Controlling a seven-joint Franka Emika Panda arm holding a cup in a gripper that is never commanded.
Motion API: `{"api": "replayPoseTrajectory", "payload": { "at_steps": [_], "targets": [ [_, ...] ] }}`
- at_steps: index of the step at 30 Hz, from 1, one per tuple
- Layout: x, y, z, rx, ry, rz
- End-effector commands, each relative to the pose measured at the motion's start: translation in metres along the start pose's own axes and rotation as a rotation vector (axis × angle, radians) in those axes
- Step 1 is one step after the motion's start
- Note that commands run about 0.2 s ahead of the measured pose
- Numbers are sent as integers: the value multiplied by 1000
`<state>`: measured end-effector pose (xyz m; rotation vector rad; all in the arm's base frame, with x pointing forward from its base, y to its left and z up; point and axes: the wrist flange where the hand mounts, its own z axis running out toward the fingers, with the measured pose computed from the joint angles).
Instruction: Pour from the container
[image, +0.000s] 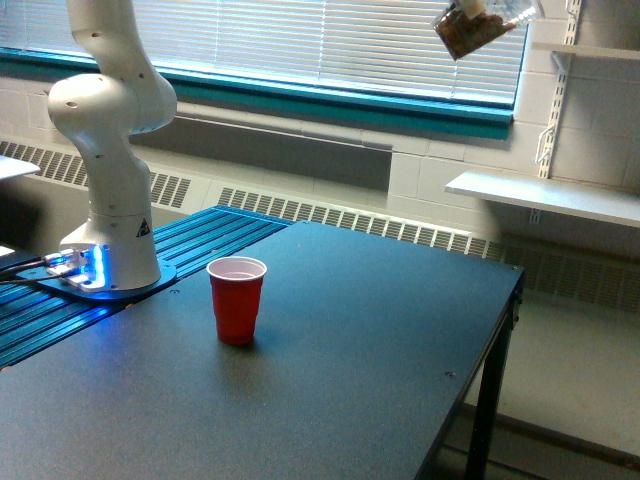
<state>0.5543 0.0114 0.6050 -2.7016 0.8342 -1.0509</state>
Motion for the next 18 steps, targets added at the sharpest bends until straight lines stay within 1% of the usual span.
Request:
{"api": "replayPoseTrajectory", "payload": {
  "at_steps": [1,6,9,18],
  "targets": [
    [-1,1,-3,-12,12,15],
    [-2,7,-6,-26,23,14],
    [-4,11,-6,-24,22,23],
    [-6,30,-14,-56,39,11]
  ]
}}
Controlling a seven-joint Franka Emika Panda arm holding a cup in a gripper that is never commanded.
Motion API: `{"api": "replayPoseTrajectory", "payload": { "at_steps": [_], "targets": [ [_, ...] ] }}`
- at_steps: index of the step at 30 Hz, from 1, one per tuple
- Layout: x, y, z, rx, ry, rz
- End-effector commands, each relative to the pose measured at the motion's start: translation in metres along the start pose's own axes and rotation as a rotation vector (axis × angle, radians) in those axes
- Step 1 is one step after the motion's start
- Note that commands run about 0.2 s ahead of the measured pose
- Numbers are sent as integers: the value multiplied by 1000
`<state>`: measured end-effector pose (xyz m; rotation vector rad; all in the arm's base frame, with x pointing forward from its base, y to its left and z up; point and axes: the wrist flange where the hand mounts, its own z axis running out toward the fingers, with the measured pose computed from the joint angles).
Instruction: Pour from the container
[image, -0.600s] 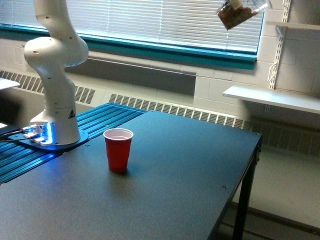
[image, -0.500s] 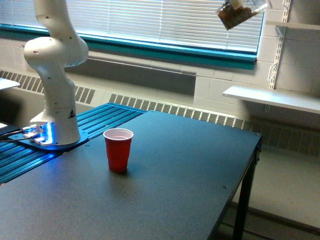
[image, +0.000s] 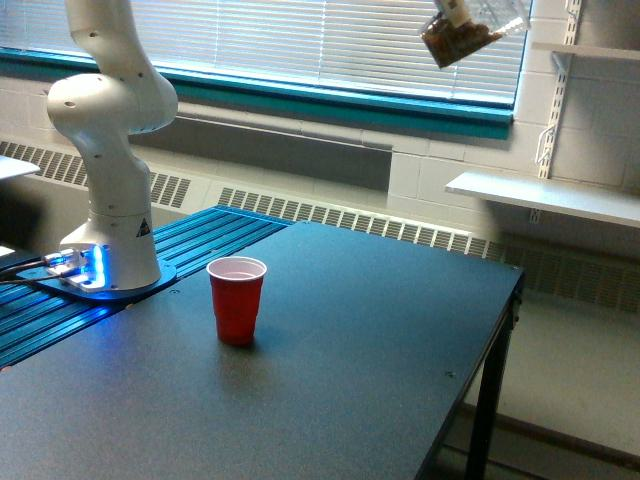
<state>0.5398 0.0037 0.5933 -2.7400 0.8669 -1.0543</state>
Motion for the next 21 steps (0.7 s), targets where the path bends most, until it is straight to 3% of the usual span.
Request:
{"api": "replayPoseTrajectory", "payload": {
  "at_steps": [1,21],
  "targets": [
    [5,16,-13,-11,32,13],
    [-28,84,-23,-108,35,3]
  ]
}}
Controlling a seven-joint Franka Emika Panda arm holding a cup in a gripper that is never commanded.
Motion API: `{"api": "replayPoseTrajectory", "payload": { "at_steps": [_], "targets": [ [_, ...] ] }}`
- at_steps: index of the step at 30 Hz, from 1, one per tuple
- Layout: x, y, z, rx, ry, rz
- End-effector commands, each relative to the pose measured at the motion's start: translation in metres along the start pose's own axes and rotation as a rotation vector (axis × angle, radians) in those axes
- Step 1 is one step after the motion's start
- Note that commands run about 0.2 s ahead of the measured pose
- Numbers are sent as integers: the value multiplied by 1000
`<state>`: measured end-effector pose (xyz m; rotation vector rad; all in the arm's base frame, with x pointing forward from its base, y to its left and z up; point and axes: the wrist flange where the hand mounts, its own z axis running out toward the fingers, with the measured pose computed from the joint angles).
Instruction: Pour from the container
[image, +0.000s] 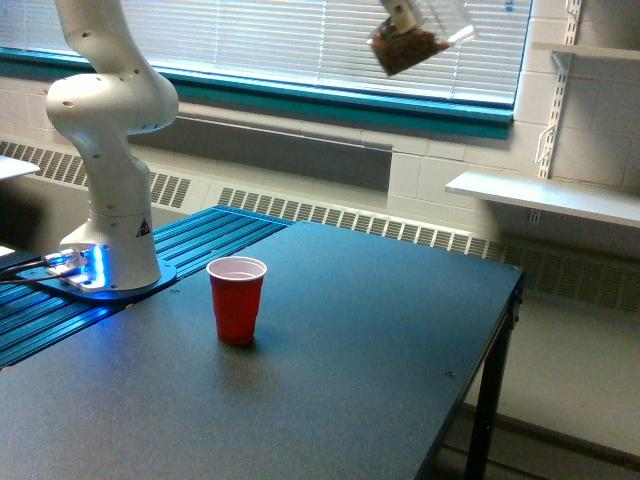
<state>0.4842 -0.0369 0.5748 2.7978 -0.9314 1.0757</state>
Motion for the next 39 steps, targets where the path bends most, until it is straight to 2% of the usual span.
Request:
{"api": "replayPoseTrajectory", "payload": {
  "at_steps": [1,12,29,39],
  "targets": [
    [-7,22,-6,-28,9,6],
    [-25,55,-13,-76,6,-10],
    [-61,92,-16,-114,-39,-57],
    [-84,112,-15,-164,-67,-88]
  ]
}}
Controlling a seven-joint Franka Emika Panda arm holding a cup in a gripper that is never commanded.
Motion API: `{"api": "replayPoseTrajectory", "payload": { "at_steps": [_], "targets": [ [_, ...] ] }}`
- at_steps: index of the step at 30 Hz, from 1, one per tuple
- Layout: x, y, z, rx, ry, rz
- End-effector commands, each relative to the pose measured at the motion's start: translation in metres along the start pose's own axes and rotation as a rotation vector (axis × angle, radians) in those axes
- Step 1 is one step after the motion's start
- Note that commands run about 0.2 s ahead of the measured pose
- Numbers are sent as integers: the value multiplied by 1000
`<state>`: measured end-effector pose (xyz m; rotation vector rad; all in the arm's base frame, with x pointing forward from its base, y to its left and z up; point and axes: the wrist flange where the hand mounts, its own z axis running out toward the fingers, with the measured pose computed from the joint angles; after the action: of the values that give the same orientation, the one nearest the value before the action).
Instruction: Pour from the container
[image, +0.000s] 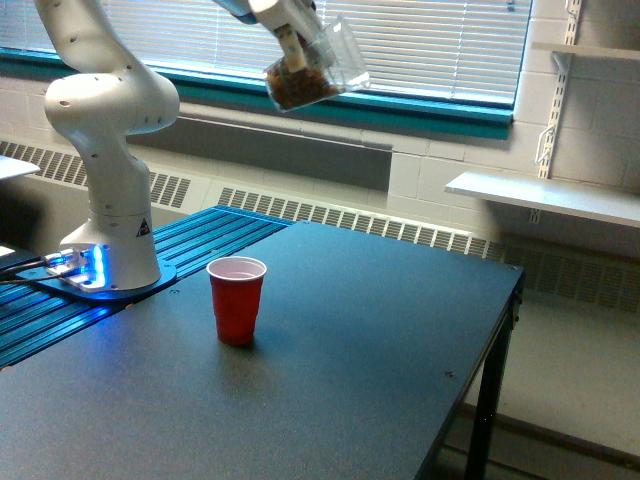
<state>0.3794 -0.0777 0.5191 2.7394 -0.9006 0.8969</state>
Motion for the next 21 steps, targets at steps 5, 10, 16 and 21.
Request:
{"api": "replayPoseTrajectory", "payload": {
  "at_steps": [5,10,16,21],
  "targets": [
    [-22,18,1,-57,-24,-73],
    [-33,24,3,-81,-39,-104],
    [-48,27,8,-93,-67,-123],
    [-60,28,14,-96,-94,-132]
  ]
}}
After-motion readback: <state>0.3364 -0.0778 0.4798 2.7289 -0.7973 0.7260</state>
